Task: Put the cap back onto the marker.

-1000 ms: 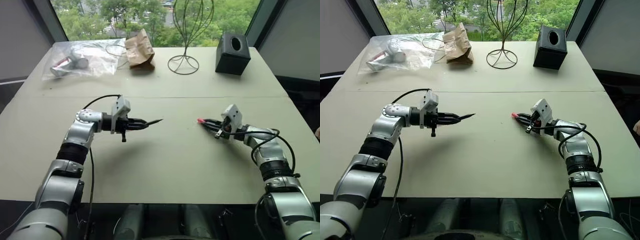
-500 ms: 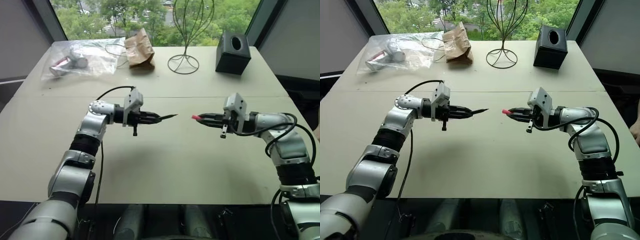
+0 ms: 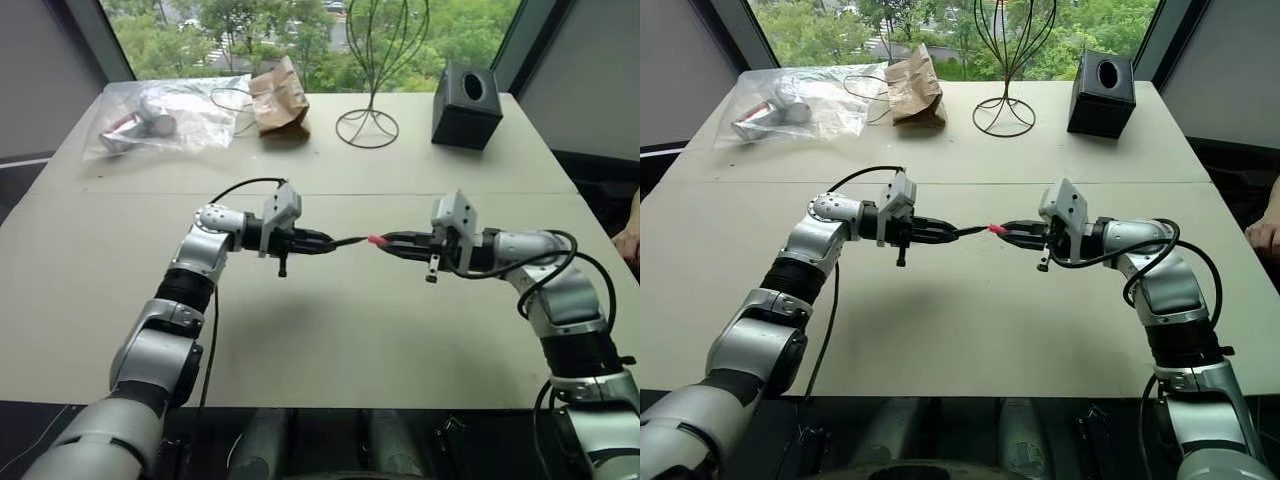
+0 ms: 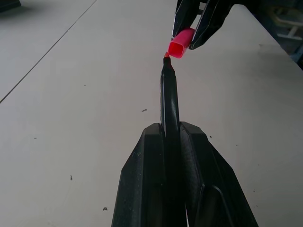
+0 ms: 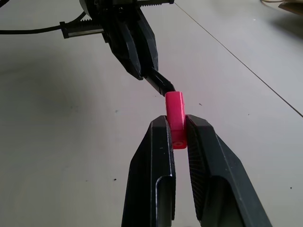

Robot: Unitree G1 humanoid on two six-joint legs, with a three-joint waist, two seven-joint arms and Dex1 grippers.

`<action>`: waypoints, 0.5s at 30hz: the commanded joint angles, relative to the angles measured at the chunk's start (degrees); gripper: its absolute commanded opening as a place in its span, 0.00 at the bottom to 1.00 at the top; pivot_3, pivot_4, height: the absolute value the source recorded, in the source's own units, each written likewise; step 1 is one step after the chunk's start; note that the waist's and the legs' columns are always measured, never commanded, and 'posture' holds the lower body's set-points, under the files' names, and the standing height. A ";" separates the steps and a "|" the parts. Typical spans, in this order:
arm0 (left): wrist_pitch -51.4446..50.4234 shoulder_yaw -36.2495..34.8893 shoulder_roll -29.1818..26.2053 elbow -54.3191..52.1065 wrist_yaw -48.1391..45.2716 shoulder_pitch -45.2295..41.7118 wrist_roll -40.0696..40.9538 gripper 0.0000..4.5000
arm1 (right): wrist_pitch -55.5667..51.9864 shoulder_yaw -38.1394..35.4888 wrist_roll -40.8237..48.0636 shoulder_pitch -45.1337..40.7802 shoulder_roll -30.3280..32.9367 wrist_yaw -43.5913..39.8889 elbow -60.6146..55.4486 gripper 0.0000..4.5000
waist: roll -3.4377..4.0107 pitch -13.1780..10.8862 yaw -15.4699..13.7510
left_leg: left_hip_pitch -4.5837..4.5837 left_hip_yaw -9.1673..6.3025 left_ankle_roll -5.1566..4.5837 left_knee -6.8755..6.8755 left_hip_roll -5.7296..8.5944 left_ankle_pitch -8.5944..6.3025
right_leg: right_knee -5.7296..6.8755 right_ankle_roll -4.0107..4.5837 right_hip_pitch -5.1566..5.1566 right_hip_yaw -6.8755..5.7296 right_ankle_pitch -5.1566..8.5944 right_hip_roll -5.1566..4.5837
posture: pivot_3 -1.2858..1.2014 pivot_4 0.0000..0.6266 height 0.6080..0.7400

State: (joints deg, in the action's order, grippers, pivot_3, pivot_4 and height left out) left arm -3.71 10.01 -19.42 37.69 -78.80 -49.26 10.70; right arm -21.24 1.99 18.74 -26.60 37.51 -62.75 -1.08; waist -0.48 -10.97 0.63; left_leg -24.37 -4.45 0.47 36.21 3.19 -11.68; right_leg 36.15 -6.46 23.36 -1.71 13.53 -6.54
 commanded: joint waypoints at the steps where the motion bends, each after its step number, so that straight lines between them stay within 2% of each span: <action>1: -0.79 -0.44 0.18 -3.25 -0.34 -0.42 0.94 0.00 | 0.37 -0.16 0.75 0.33 0.04 0.16 -2.58 0.02 | 0.00 0.00 0.00 | 0.00 0.00 0.00 0.00 0.00 0.00 | 0.00 0.00 0.00 0.00 0.00 0.00 | 0.52 0.24 1.00; 15: 0.33 -1.08 -1.09 -1.31 -0.17 -1.10 -0.05 0.00 | 1.32 -0.63 0.40 -0.01 0.32 0.36 -1.04 0.02 | 0.00 0.00 0.02 | 0.00 -0.01 0.00 0.00 0.00 0.00 | 0.00 0.00 0.00 0.00 0.00 0.00 | 0.52 0.24 1.00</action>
State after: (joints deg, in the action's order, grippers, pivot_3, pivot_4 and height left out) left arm -4.46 9.97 -20.08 36.46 -79.20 -49.25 10.64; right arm -20.87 2.21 18.72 -25.85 37.30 -62.37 -1.04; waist -0.48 -10.97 0.65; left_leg -24.37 -4.47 0.47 36.20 3.19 -11.68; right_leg 36.16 -6.46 23.36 -1.72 13.53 -6.53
